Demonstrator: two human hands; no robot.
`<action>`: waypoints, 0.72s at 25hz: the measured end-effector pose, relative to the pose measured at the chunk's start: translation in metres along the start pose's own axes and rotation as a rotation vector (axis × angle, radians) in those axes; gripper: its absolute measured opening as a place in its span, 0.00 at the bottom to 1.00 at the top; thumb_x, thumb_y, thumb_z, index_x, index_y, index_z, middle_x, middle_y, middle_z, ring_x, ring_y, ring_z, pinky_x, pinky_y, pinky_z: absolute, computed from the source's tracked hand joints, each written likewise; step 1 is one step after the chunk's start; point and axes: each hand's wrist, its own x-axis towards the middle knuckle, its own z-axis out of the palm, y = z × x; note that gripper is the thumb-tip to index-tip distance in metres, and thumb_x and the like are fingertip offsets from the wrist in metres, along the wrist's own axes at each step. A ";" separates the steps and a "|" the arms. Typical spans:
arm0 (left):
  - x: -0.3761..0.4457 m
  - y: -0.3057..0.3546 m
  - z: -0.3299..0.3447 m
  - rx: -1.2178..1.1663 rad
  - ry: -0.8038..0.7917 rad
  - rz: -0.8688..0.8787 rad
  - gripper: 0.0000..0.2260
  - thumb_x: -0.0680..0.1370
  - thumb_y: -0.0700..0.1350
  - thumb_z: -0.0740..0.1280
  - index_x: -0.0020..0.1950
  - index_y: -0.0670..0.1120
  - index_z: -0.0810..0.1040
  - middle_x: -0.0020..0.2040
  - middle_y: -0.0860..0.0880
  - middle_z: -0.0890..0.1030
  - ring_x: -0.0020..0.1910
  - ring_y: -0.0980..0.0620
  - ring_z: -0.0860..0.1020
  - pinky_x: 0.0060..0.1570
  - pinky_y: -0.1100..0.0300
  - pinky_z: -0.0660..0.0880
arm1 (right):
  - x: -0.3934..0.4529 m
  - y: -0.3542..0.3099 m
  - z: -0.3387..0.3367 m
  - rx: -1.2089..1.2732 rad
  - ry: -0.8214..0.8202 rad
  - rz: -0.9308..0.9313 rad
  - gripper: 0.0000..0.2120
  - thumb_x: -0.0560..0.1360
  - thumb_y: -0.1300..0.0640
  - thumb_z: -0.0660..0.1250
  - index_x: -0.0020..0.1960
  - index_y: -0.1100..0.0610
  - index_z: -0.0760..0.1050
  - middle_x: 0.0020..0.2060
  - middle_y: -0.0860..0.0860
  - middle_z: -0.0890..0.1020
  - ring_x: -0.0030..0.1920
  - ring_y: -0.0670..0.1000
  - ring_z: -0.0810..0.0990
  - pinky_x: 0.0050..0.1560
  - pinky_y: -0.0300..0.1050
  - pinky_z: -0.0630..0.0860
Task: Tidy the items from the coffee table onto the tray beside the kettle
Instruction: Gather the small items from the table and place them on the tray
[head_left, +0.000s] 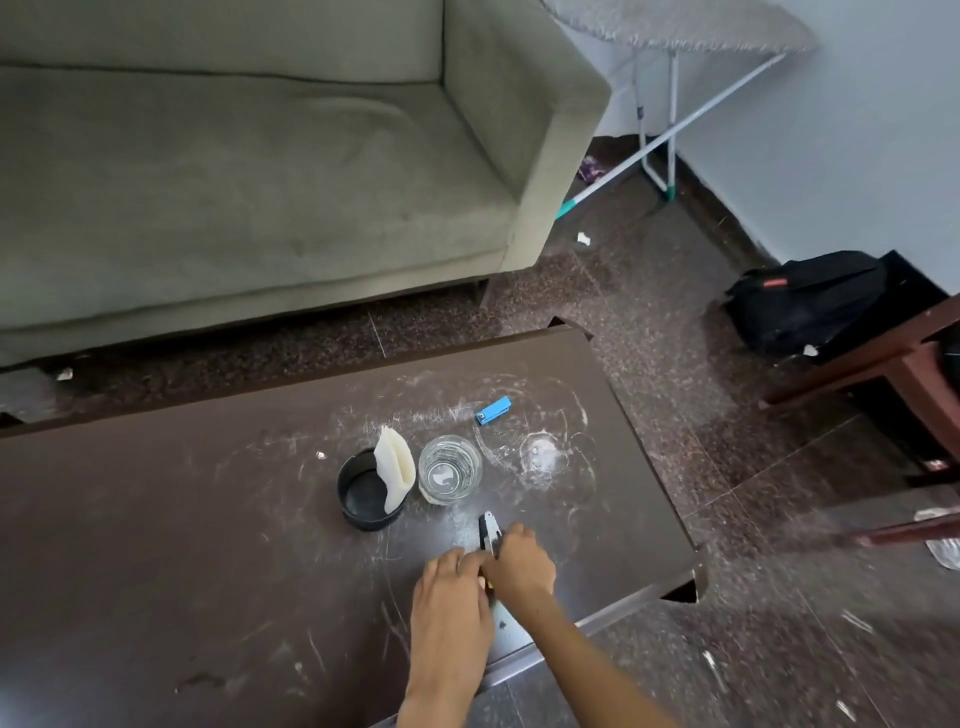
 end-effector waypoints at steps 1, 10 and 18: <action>0.002 0.001 0.003 0.014 -0.010 0.020 0.19 0.79 0.42 0.57 0.70 0.50 0.68 0.71 0.52 0.68 0.70 0.52 0.65 0.69 0.59 0.62 | 0.000 0.009 -0.009 0.005 0.000 -0.036 0.21 0.74 0.48 0.62 0.61 0.60 0.70 0.59 0.55 0.74 0.58 0.57 0.76 0.54 0.48 0.74; 0.037 0.041 0.004 -0.073 -0.069 0.141 0.16 0.77 0.42 0.63 0.65 0.48 0.73 0.58 0.49 0.79 0.58 0.48 0.77 0.59 0.55 0.73 | -0.019 0.041 -0.112 0.513 -0.038 -0.467 0.12 0.65 0.57 0.74 0.47 0.55 0.78 0.38 0.48 0.82 0.37 0.41 0.78 0.41 0.32 0.72; 0.050 0.041 -0.014 -0.207 0.076 -0.144 0.06 0.77 0.47 0.66 0.48 0.45 0.78 0.42 0.43 0.82 0.44 0.42 0.79 0.44 0.50 0.73 | 0.060 0.007 -0.104 0.409 0.144 -0.344 0.14 0.77 0.49 0.62 0.46 0.60 0.79 0.41 0.53 0.82 0.41 0.53 0.81 0.41 0.44 0.76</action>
